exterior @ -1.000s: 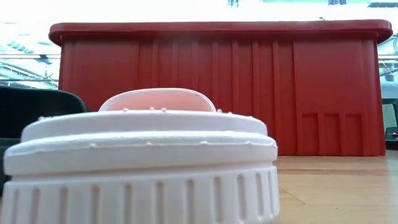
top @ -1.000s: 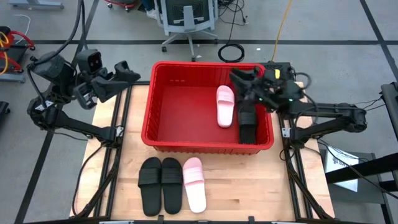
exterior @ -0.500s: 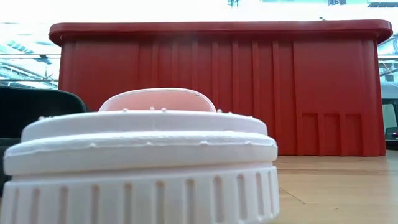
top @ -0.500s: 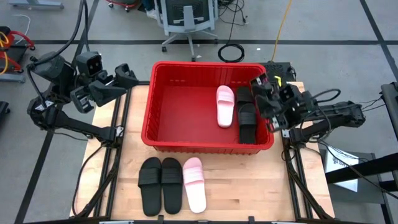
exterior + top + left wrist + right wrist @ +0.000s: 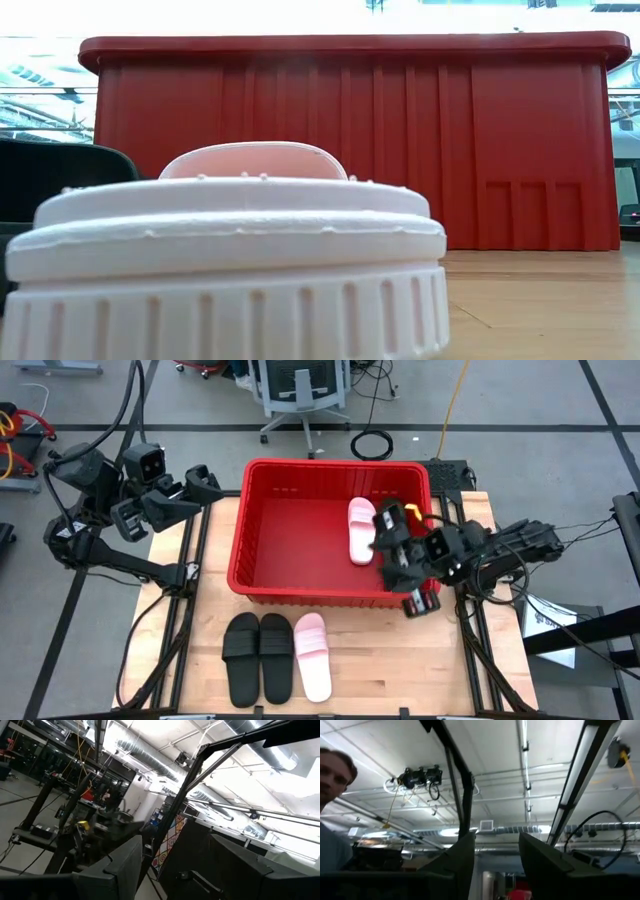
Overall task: Pick and place slides into bin
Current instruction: Put the pink slide into the red bin
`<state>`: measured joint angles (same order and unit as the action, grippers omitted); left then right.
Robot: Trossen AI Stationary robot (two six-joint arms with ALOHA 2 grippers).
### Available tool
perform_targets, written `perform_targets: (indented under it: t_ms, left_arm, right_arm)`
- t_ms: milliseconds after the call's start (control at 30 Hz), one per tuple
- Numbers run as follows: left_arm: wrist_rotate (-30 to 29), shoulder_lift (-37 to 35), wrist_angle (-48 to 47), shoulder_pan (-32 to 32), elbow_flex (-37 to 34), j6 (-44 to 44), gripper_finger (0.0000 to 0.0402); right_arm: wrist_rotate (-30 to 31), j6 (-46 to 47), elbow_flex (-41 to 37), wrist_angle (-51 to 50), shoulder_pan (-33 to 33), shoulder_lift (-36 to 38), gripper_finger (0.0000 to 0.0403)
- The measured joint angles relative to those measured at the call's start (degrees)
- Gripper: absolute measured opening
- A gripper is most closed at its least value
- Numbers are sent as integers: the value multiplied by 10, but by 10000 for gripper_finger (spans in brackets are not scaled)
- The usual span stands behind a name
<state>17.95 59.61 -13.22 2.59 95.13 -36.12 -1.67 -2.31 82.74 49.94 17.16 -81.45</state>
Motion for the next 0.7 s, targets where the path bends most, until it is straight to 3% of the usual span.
perform_targets:
  t_ms: [200, 333, 700]
  left_arm:
    - [-2, 0, 2, 0, 0, -17, 228]
    - [-2, 0, 3, 0, 0, -37, 228]
    - [-11, -1, 2, 0, 0, -37, 228]
  right_arm:
    - [12, -13, 63, -123, 39, -19, 144]
    - [79, -23, 86, -235, 72, -21, 144]
    - [248, 64, 90, -510, 158, -22, 144]
